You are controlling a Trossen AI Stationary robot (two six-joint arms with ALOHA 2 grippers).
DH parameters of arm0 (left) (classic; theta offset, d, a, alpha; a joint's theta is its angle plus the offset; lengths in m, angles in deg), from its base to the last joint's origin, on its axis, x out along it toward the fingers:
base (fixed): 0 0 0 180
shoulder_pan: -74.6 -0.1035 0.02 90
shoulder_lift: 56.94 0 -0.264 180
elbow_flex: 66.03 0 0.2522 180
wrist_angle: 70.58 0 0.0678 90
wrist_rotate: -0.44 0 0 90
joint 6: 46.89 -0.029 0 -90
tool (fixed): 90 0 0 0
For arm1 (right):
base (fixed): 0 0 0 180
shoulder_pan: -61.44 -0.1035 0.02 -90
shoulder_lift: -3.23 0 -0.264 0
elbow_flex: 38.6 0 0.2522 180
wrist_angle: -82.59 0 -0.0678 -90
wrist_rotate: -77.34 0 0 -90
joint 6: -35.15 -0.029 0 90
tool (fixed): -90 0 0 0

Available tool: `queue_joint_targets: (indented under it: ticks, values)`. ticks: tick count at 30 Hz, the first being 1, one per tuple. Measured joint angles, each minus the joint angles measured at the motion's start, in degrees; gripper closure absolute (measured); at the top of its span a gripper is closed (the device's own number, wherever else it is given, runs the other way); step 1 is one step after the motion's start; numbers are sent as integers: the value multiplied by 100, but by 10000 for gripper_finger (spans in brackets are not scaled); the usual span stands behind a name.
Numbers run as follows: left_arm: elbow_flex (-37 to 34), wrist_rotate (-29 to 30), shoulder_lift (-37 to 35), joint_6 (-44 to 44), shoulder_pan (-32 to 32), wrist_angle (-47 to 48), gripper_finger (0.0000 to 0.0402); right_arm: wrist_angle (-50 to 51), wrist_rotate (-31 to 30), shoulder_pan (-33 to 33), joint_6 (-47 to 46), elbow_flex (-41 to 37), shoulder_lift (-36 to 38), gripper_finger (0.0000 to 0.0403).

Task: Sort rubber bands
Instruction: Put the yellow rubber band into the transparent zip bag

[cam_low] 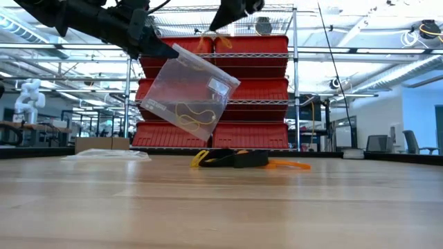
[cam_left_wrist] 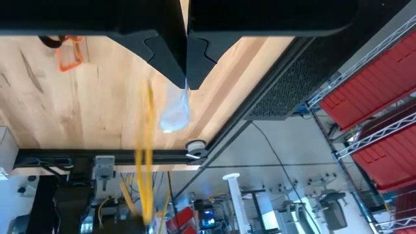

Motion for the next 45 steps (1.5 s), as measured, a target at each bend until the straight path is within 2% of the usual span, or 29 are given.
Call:
queue_joint_targets:
  ticks: [9,26,32,36,45]
  values:
    - [0,-288,1,2,1,-6,401,-189,-125,47,340,2,73,403]
    - [0,-294,1,4,0,-9,401,-208,-274,114,558,2,70,403]
    - [0,-292,-1,4,0,-9,401,-10,-175,114,434,2,70,403]
    - [0,-292,-1,4,0,-13,401,301,213,117,50,1,57,403]
    - [0,-316,-1,21,13,-50,401,338,564,221,-272,0,-180,403]
